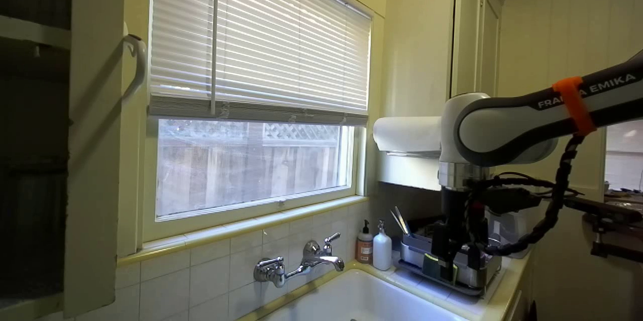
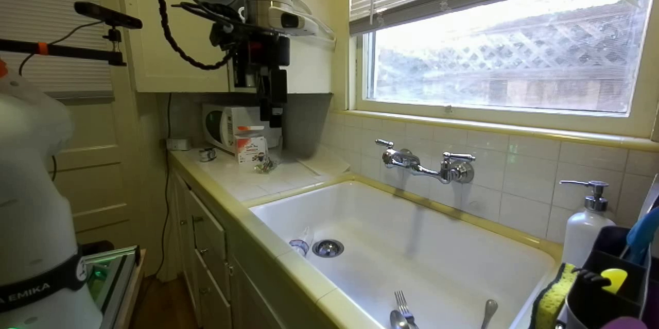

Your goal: Move the faucet spout to the right and open the tap

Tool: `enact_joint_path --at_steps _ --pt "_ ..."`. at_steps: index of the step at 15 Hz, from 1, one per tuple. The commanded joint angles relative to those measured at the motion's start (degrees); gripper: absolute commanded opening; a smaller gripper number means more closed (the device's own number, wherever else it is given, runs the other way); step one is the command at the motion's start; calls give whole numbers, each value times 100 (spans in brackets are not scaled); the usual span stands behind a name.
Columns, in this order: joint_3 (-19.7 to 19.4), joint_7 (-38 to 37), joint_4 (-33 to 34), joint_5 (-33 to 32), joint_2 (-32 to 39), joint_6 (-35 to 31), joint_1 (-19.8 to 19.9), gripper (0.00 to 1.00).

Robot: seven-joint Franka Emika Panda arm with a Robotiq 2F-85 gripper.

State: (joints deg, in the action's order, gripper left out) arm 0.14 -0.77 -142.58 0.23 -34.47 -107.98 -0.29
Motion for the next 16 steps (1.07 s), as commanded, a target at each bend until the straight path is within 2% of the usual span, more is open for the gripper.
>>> enact_joint_path --at_steps 1,9,14,16 --pt "6 5 12 3 3 14 8 100" --pt "6 5 12 3 3 14 8 100" --pt "39 151 387 -58 337 -1517 -48 100" --pt "56 349 836 -89 782 -1799 -107 100"
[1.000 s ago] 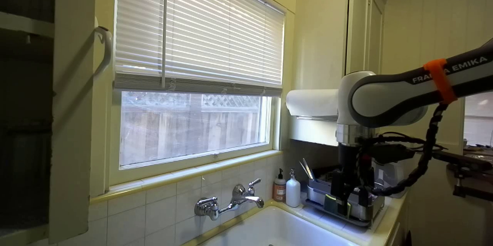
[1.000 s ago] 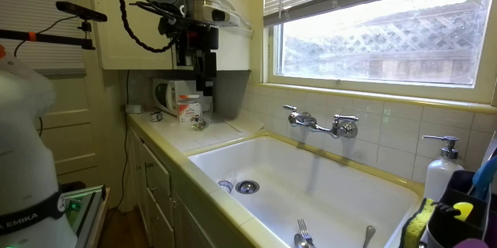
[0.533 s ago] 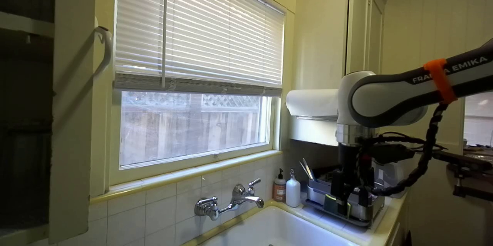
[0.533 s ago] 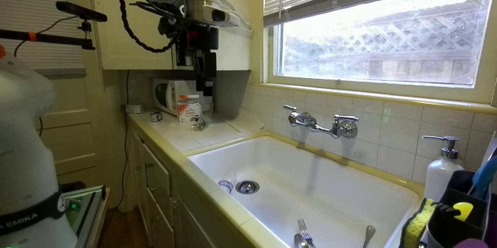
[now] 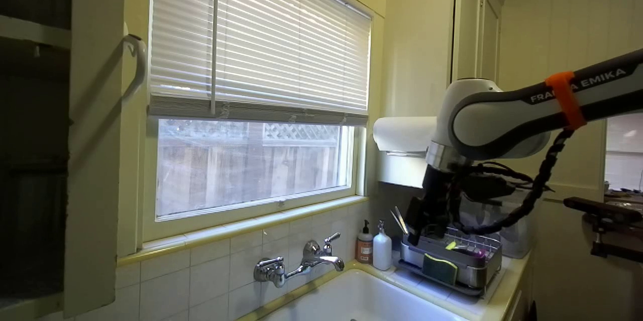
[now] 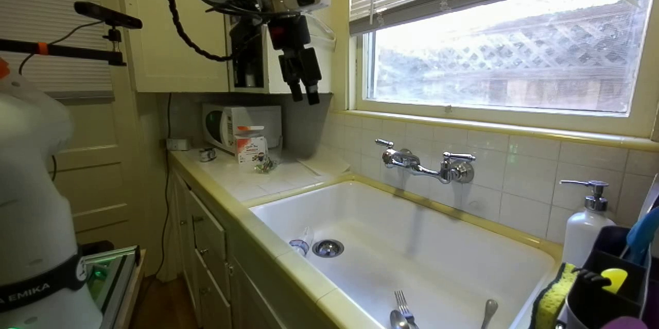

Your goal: Move the faucet spout to the right and open the tap

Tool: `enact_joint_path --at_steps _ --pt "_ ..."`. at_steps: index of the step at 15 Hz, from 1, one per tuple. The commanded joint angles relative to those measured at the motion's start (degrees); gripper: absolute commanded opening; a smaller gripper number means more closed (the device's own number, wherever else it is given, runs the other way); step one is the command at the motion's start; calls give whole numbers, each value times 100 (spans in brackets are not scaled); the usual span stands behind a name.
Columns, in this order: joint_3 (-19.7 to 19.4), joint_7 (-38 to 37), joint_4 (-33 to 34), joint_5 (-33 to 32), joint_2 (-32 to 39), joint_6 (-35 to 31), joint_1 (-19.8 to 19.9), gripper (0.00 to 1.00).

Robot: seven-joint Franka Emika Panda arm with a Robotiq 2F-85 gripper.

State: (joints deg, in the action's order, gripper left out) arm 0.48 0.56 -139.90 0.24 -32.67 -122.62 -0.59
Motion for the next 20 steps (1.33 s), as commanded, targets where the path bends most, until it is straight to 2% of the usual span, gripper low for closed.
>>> enact_joint_path --at_steps 1,4,6,11,14,18,20 --pt "25 331 865 -91 918 -359 -114 100" --pt "76 523 1802 -103 1816 -149 -167 100" --pt "32 905 2525 83 2455 161 -282 100" --pt "267 723 3899 -131 3782 770 -321 100" --pt "374 122 4325 -402 4367 974 -451 100" --pt "378 -526 4493 -669 4942 473 -644 100" --pt "367 -607 4600 -688 5175 237 -703 100"
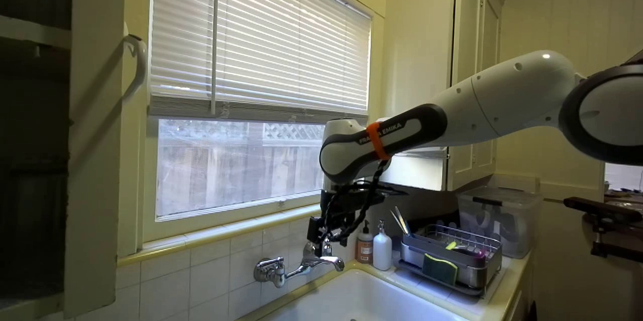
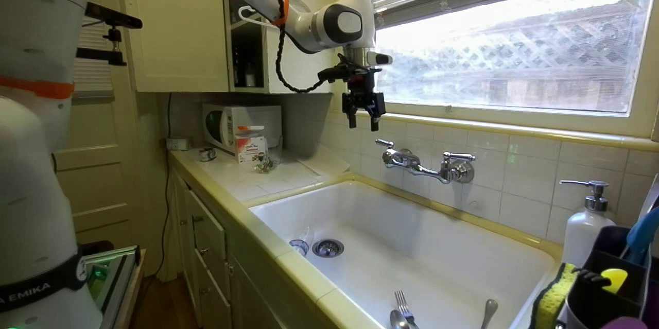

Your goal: Move the faucet spout to the right and open the tap

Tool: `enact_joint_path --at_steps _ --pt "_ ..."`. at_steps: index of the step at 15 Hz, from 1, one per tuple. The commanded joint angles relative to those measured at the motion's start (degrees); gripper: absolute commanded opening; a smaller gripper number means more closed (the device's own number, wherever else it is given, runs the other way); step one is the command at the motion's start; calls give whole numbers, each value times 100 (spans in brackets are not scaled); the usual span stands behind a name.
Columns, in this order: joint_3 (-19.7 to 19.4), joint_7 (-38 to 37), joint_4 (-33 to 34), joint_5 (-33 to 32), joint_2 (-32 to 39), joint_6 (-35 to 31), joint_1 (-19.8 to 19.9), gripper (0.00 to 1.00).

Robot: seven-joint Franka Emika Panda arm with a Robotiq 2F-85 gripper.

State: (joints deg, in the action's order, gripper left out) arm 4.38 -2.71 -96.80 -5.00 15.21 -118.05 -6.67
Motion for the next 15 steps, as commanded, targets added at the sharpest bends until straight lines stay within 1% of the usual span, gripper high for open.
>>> enact_joint_path --at_steps 1,2,5,9,12,15 --pt "-14 -204 320 -100 425 -327 -85 100" --pt "-13 -67 317 -82 431 -440 -65 100" --pt "-56 516 482 107 466 -391 186 100" --pt "-123 1293 783 218 633 -97 515 100" --pt "-118 1620 912 170 811 116 597 100" --pt "-84 1677 1006 185 977 216 586 100"
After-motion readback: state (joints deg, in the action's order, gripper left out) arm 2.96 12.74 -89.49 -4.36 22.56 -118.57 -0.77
